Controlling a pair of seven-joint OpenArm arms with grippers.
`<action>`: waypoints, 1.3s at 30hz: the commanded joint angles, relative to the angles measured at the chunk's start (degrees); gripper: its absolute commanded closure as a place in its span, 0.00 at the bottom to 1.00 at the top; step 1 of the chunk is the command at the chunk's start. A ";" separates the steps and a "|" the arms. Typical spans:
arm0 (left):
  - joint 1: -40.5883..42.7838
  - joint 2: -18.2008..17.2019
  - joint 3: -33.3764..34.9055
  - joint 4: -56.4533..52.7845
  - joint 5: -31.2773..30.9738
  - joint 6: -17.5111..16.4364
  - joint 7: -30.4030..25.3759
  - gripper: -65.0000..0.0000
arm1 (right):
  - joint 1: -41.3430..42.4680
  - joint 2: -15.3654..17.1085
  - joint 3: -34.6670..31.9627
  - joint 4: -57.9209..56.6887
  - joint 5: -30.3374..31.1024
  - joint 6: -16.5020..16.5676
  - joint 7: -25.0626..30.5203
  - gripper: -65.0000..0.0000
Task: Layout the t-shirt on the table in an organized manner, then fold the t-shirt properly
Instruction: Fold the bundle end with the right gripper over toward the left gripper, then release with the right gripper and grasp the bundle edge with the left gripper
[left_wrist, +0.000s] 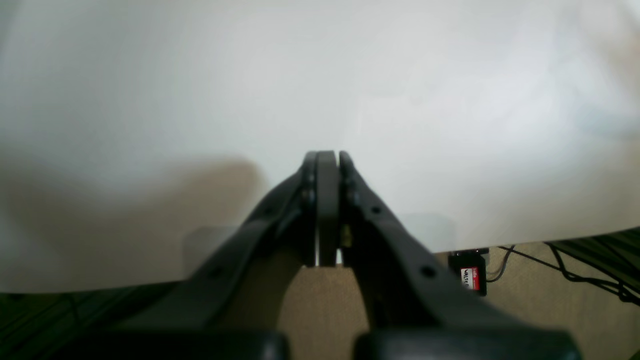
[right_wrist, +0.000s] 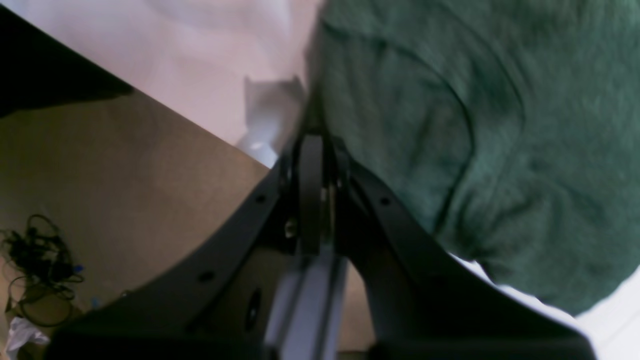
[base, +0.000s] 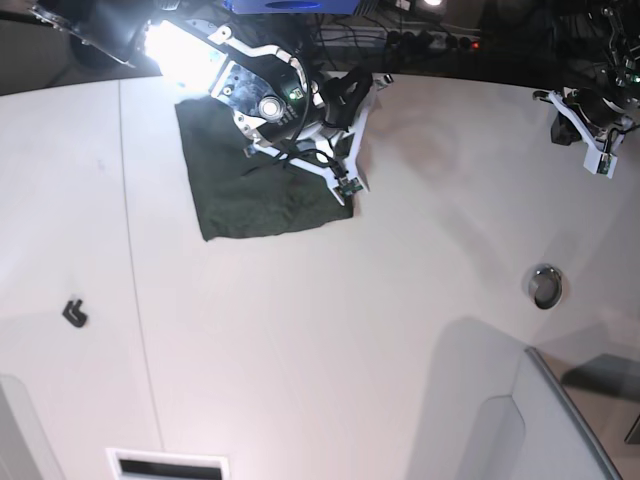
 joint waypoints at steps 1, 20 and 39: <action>-0.11 -1.00 -0.32 0.95 -0.33 0.12 -0.89 1.00 | 1.01 -0.81 -0.13 0.23 0.02 0.10 0.47 0.95; -0.19 -1.00 -0.23 0.60 -0.60 0.12 -0.89 1.00 | -1.54 1.83 -0.31 1.03 -0.24 -6.58 0.65 0.42; -0.19 -0.47 1.61 0.77 -0.69 0.12 -0.89 1.00 | -0.57 0.68 -2.06 -4.16 -0.24 -4.12 7.07 0.97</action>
